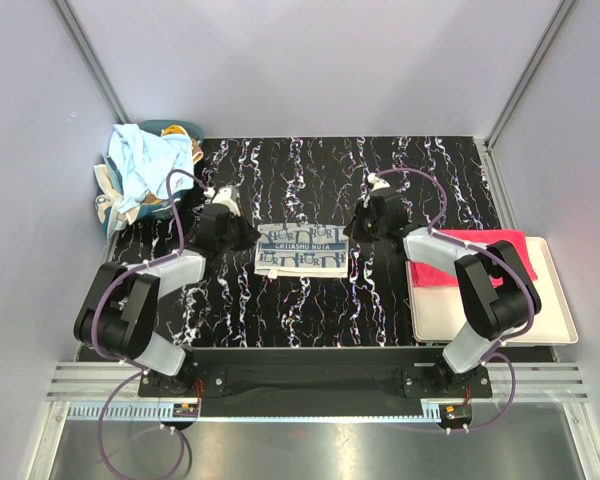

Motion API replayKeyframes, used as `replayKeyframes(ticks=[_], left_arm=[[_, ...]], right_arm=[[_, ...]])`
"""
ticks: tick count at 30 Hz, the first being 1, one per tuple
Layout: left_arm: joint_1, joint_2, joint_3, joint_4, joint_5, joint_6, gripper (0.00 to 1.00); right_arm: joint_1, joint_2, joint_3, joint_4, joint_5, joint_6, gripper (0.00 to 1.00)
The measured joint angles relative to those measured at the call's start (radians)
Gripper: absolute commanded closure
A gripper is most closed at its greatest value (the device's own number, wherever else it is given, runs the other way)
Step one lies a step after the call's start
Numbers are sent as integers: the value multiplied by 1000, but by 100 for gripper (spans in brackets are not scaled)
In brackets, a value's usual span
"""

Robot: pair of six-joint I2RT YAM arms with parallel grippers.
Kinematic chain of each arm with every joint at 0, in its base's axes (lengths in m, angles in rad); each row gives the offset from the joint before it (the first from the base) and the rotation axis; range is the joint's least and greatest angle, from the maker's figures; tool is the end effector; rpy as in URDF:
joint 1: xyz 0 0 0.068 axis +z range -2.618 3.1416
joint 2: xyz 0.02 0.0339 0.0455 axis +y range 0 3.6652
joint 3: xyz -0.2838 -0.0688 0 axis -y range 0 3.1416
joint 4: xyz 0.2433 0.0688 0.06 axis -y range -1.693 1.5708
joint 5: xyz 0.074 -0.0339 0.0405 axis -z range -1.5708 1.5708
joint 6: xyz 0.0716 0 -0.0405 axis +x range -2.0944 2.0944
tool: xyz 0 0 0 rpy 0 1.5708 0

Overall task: Fold and stack the towels
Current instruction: Fold the towel

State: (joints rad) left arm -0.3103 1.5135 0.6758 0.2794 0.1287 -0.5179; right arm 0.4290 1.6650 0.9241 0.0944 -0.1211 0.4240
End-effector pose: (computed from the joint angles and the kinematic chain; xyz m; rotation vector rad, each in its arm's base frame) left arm 0.3154 -0.1108 0.1794 -0.1489 2.1835 -0.6170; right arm 0.3443 0.1670 0.1887 -0.0745 2.2783 0.5953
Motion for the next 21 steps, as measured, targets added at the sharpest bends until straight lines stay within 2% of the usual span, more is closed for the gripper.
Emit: replayKeyframes(ticks=[8,21], left_arm=[[-2,-88,-70,6,-6,0,100],[-9,-128,-119,0,-6,1,100]], right_arm=[[16,-69,-78,5,9,7,100],[53,-125,-135,13,32,31,100]])
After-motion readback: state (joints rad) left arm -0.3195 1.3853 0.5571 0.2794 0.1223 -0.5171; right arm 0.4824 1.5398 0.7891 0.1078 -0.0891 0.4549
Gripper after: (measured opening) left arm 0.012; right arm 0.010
